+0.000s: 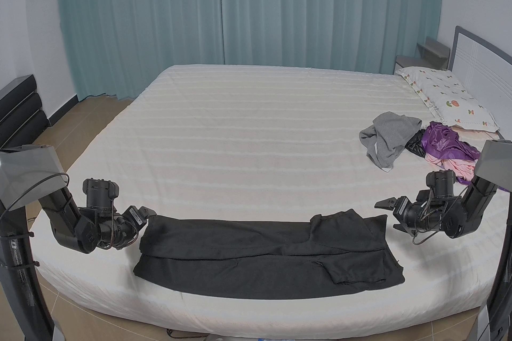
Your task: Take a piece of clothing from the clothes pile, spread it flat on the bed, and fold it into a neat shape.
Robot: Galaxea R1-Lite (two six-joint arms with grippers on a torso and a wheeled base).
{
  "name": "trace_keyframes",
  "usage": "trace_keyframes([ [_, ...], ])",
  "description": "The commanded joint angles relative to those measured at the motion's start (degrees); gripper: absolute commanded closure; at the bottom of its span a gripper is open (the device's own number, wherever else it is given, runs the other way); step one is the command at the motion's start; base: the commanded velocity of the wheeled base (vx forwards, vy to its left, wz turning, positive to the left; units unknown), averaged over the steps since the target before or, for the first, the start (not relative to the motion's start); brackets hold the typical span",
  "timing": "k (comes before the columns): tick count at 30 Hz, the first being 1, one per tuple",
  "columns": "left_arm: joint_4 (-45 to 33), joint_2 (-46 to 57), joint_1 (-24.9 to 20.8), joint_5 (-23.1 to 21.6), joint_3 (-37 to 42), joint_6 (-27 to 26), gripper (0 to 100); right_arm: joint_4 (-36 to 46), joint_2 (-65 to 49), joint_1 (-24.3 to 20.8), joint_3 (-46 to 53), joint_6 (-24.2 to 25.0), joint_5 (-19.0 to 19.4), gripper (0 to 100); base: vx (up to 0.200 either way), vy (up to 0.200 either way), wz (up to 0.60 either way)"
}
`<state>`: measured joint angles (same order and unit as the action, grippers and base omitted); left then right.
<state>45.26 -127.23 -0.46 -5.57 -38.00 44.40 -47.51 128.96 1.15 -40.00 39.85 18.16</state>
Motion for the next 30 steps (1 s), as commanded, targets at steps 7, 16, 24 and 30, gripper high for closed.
trace_keyframes([
  [7, 0.4, 0.3, -3.8, 2.9, 3.2, -1.2, 0, -0.4, -2.4, -0.2, 4.3, 0.1, 0.2, 0, 0.000, 0.000, 0.00],
  [16, 0.4, 0.8, -3.3, 2.9, 4.2, -2.6, 100, -0.4, -2.6, -0.3, 5.2, 0.1, 0.3, 0, 0.000, 0.000, 0.00],
  [24, 0.3, 5.9, -2.5, 2.6, 6.5, -4.9, 100, -0.3, -5.0, -0.8, 6.4, 0.1, 0.1, 0, 0.000, 0.000, 0.00],
  [30, 0.9, 7.1, -2.5, 2.2, 6.4, -4.5, 100, 0.6, -8.6, -4.1, 8.3, 1.5, -0.6, 0, 0.000, 0.000, 0.00],
])
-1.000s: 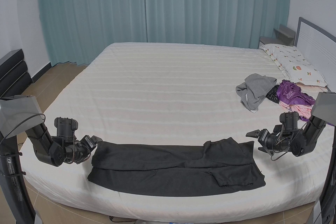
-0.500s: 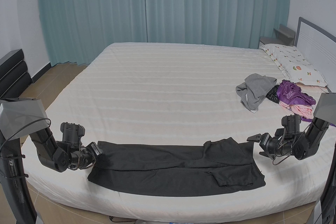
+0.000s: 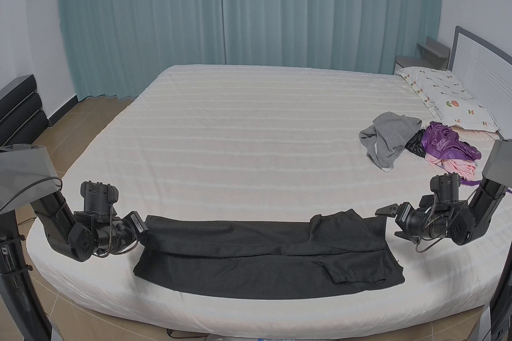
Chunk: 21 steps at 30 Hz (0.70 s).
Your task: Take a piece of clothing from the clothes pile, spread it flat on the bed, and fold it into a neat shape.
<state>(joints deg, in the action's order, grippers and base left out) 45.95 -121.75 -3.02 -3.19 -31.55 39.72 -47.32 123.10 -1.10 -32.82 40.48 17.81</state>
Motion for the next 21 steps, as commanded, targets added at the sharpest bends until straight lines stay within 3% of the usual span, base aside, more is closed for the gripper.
trace_keyframes([
  [1, 0.2, 1.7, 0.0, -0.2, -0.1, 0.2, 100, 0.5, -2.8, -2.3, 1.2, 1.3, -0.3, 0, 0.000, 0.000, 0.00],
  [15, 0.2, 1.2, 0.0, -1.3, -1.3, 3.6, 100, 5.5, 2.6, -6.5, 0.0, 1.4, -8.7, 0, 0.000, 0.000, 0.00],
  [21, 0.2, 1.2, 0.0, -1.3, -1.4, 3.6, 100, 5.2, 3.1, -7.0, -0.3, 1.3, -8.8, 0, 0.000, 0.000, 0.00],
])
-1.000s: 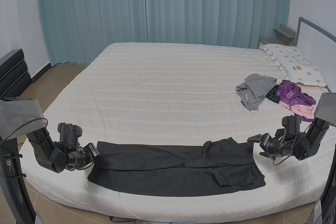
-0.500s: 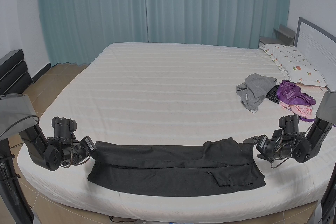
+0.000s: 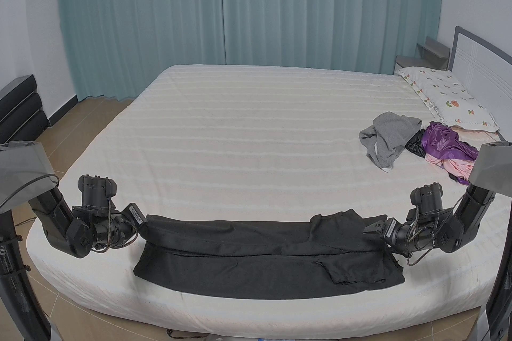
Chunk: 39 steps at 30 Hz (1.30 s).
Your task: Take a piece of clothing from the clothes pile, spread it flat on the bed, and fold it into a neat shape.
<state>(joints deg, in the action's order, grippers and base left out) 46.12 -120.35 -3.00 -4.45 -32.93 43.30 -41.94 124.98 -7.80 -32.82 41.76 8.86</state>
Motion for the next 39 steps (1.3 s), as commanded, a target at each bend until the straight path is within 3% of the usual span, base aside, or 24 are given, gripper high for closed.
trace_keyframes([
  [1, 0.0, -0.2, 0.0, 0.0, 0.0, 0.0, 100, -0.6, 1.5, -0.6, -0.6, 0.1, 0.2, 0, 0.000, 0.000, 0.00],
  [5, 0.0, -0.2, 0.0, -0.1, 0.1, 0.0, 100, -0.5, 2.1, -1.1, -1.8, 0.3, 0.1, 0, 0.000, 0.000, 0.00],
  [6, 0.0, -0.2, 0.0, -0.1, 0.1, 0.0, 100, -0.3, 2.3, -1.1, -2.0, 0.2, 0.1, 100, 0.000, 0.000, 0.00],
  [20, 0.5, -0.9, 1.7, -0.1, -2.1, 0.0, 100, -0.8, -1.6, -0.2, -2.6, 2.2, -1.2, 100, 0.000, 0.000, 0.00],
  [24, 1.5, -1.0, 2.6, 0.0, -4.5, 0.1, 100, -0.6, -2.8, 0.9, -6.6, 5.5, -1.2, 100, 0.000, 0.000, 0.00],
  [34, 0.9, -3.6, 2.8, -0.1, -13.0, 0.0, 100, 0.4, -1.0, 2.5, -15.2, 6.2, -1.2, 100, 0.000, 0.000, 0.00],
  [39, -1.2, -5.3, 2.8, -0.1, -15.3, 0.0, 100, 5.3, -0.2, 3.1, -18.8, 6.2, -1.0, 100, 0.000, 0.000, 0.00],
])
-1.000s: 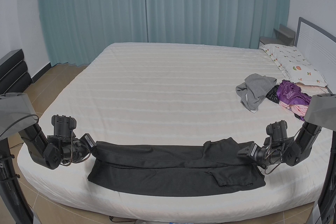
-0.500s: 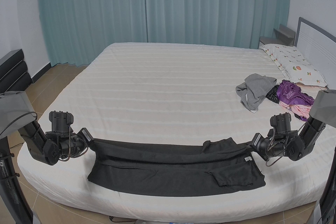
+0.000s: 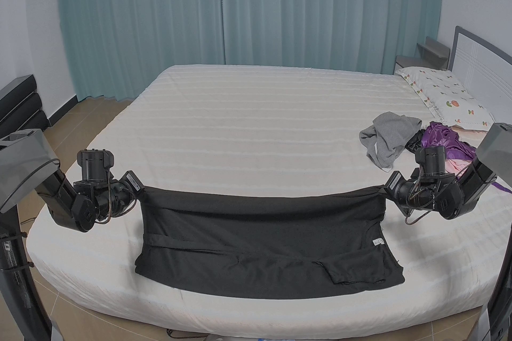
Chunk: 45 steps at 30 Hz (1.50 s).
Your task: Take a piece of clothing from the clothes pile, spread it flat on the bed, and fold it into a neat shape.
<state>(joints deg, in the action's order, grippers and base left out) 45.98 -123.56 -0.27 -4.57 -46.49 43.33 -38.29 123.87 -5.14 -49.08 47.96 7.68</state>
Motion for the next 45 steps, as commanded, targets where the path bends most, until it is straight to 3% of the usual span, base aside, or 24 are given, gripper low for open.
trace_keyframes([
  [1, -1.3, -2.0, 0.2, -0.1, -1.7, 0.0, 100, 1.8, 0.9, 0.5, -2.3, 0.1, 0.4, 100, 0.000, 0.000, 0.00],
  [9, -1.7, -1.7, 0.5, -3.1, 2.6, -0.4, 100, 1.7, 0.6, 0.1, 2.6, -0.1, 1.2, 100, 0.000, 0.000, 0.00],
  [20, -1.4, 0.0, 0.5, -3.8, 12.0, -3.4, 100, 0.9, -1.0, 0.2, 10.1, -1.1, 3.4, 100, 0.000, 0.000, 0.00],
  [21, -1.3, -0.1, 0.5, -3.9, 12.7, -3.7, 0, 0.7, -0.7, 0.1, 10.5, -1.2, 3.8, 100, 0.000, 0.000, 0.00],
  [25, -1.1, -0.1, 0.4, -5.5, 14.6, -4.0, 0, -0.8, -0.3, 0.2, 11.6, -1.3, 4.6, 100, 0.000, 0.000, 0.00],
  [30, -0.6, 0.3, 0.9, -10.8, 15.6, -4.7, 0, -1.5, -0.5, 0.2, 12.4, -1.3, 6.2, 100, 0.000, 0.000, 0.00],
  [39, 2.4, -0.9, 4.4, -21.3, 15.1, -14.5, 0, -4.0, -0.3, 0.1, 13.7, -1.4, 7.7, 100, 0.000, 0.000, 0.00],
  [43, 2.9, -2.4, 5.8, -22.1, 14.9, -19.5, 0, -4.0, -0.4, 0.2, 13.7, -1.4, 7.8, 100, 0.000, 0.000, 0.00],
  [45, 3.1, -4.6, 7.1, -22.2, 14.5, -24.6, 0, -4.0, -0.5, 0.0, 13.7, -1.5, 7.8, 100, 0.000, 0.000, 0.00],
])
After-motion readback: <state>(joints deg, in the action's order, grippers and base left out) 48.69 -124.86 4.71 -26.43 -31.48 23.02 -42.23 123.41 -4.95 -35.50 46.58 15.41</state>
